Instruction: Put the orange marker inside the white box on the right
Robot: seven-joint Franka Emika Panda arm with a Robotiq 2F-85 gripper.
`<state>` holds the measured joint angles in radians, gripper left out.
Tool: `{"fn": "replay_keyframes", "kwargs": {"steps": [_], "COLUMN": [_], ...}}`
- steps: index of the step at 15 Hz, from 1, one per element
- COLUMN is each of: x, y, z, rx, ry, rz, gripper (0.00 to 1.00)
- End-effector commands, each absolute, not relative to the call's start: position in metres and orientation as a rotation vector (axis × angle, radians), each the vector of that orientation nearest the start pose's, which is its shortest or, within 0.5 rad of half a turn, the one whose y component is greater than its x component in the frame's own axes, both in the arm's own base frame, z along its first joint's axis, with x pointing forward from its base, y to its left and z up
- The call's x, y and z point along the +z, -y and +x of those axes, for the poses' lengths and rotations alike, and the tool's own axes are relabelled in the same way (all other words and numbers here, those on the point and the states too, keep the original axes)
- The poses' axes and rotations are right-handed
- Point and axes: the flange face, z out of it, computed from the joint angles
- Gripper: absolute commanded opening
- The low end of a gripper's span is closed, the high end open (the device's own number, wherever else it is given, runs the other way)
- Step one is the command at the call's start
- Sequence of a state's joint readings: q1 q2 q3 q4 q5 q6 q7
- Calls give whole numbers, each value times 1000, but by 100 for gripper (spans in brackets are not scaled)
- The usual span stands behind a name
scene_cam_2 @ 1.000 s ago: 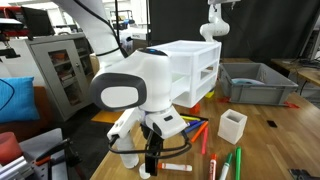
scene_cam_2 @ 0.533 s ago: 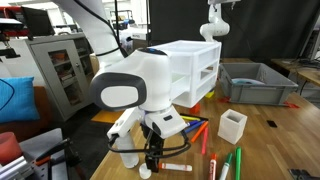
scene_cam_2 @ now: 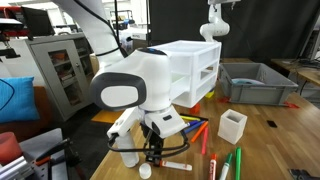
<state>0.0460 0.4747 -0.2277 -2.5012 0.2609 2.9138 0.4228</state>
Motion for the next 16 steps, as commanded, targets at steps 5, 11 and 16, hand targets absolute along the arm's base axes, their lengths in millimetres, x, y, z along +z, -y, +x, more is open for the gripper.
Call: {"fn": "replay_keyframes", "kwargs": {"steps": [5, 11, 16], "x": [115, 164, 224], "y": [111, 128, 144], "z": [433, 449, 470], "rx": [33, -80, -234], "ry": [-1365, -1405, -1452], "rz": [-2887, -2782, -2560], "gripper": [4, 4, 4]}}
